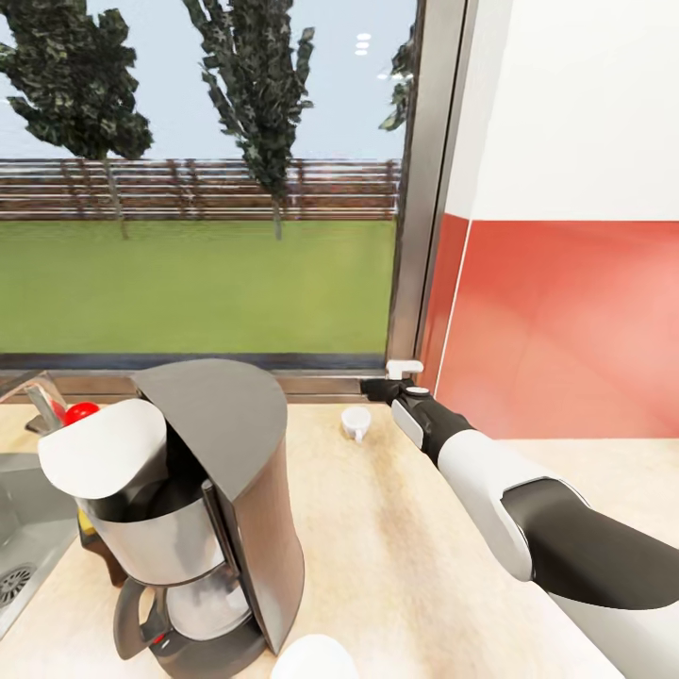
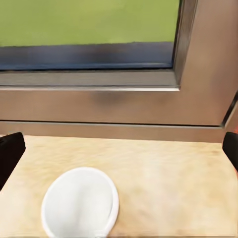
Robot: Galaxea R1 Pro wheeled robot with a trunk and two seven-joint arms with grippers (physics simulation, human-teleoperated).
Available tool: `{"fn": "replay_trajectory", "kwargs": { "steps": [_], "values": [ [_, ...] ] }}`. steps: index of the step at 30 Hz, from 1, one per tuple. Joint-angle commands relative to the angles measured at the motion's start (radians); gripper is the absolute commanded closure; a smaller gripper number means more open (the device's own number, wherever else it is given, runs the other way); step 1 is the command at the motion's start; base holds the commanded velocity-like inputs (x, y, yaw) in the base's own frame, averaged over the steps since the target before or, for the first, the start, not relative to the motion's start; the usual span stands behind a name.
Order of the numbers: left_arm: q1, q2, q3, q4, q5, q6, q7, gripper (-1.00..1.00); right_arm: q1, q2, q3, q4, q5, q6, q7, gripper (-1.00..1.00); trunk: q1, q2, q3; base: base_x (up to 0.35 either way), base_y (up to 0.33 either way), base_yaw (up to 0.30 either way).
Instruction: Set up a coffee station on the kitchen countertop: keep the coffee maker on the countertop, move the bottle of coffee from the kitchen shelf to the counter next to the coffee maker, place a paper coffee filter on top of the coffee maker, put the saucer next to the coffee maker with the coffee cup on the saucer, and place the electric kettle next to the coffee maker.
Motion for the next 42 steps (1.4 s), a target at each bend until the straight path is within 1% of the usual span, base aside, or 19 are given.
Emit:
{"fn": "replay_trajectory", "kwargs": {
  "steps": [1, 9, 20, 26, 42],
  "values": [
    [0.000, -0.001, -0.009, 0.000, 0.009, 0.000, 0.002, -1.00, -0.001, 0.000, 0.009, -0.001, -0.009, 0.005, -0.007, -1.00, 0.001, -0.002, -0.004, 0.000, 0.000, 0.000],
    [0.000, 0.000, -0.009, 0.000, 0.009, 0.000, 0.002, -1.00, -0.001, 0.000, 0.009, 0.026, -0.009, 0.003, -0.009, -1.00, 0.001, -0.002, -0.016, 0.000, 0.000, 0.000],
    [0.000, 0.000, -0.009, 0.000, 0.009, 0.000, 0.002, -1.00, -0.001, 0.000, 0.009, 0.033, -0.008, 0.003, -0.009, -1.00, 0.001, -0.002, -0.034, 0.000, 0.000, 0.000],
    [0.001, 0.000, -0.009, 0.000, 0.009, 0.000, 0.002, -1.00, -0.001, 0.000, 0.009, 0.080, -0.011, 0.001, -0.009, -1.00, 0.001, -0.002, -0.043, 0.000, 0.000, 0.000],
    [0.001, 0.000, -0.009, 0.000, 0.009, 0.000, 0.002, -1.00, -0.001, 0.000, 0.009, 0.085, -0.011, 0.000, -0.009, -1.00, 0.001, -0.002, -0.069, 0.000, 0.000, 0.000]
  ]
}}
